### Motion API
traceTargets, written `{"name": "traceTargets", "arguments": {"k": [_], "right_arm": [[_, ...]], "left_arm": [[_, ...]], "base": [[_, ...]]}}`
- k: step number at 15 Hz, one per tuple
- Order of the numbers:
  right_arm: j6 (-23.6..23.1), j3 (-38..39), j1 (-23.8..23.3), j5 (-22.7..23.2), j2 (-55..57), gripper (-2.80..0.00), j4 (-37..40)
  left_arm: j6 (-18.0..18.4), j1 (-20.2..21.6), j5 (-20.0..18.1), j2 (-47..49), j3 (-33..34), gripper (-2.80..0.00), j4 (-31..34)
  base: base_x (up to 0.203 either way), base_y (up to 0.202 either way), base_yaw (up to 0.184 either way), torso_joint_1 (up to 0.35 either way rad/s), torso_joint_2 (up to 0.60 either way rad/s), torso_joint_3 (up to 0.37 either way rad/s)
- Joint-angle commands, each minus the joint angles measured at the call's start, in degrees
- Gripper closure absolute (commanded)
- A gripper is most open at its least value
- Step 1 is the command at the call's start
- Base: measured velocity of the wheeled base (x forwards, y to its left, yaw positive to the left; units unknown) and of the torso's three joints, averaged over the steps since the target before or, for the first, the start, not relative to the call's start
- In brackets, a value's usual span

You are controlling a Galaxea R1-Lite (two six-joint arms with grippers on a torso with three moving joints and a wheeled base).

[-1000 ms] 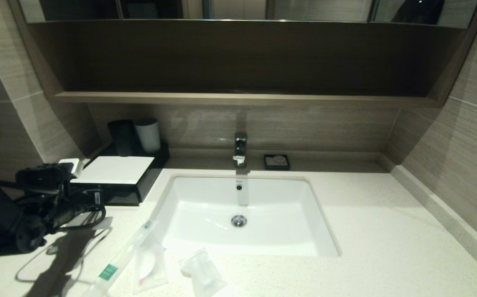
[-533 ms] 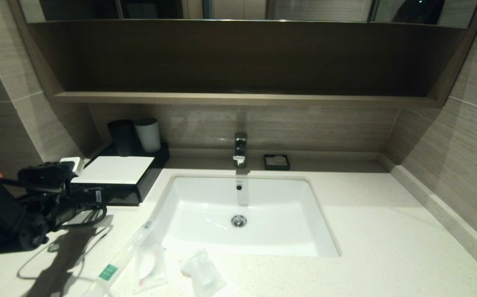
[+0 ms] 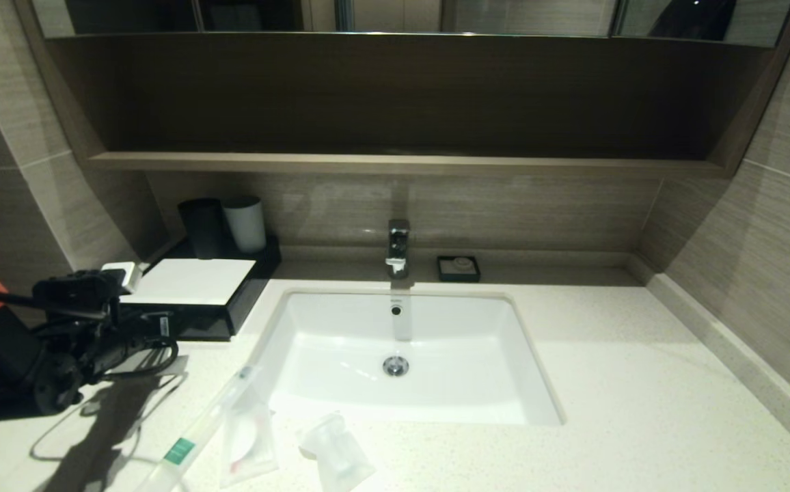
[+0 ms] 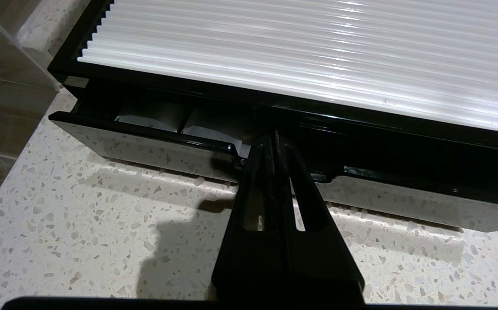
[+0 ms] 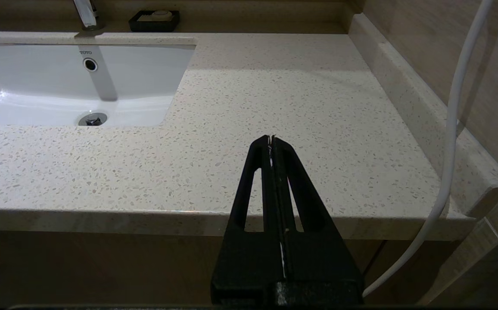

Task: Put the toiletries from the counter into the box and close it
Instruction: Open the drawer

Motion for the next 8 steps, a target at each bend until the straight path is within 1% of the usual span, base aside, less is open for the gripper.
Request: {"name": "traceTargets", "arguments": {"k": [1,8], "right_arm": [[0.0,0.1,0.0,0.0,0.0,0.00,0.0],[0.0,0.1,0.0,0.0,0.0,0.00,0.0]], "left_arm": [[-0.1,0.0,0.0,0.1,-0.1,0.00,-0.3],[-0.1,-0.1,0.0,0.7,-0.4,0.00,-0.6]], "base": [[0.000,0.000,0.000,0.000,0.00,0.000],[0.000,0.000,0.000,0.000,0.00,0.000]]}}
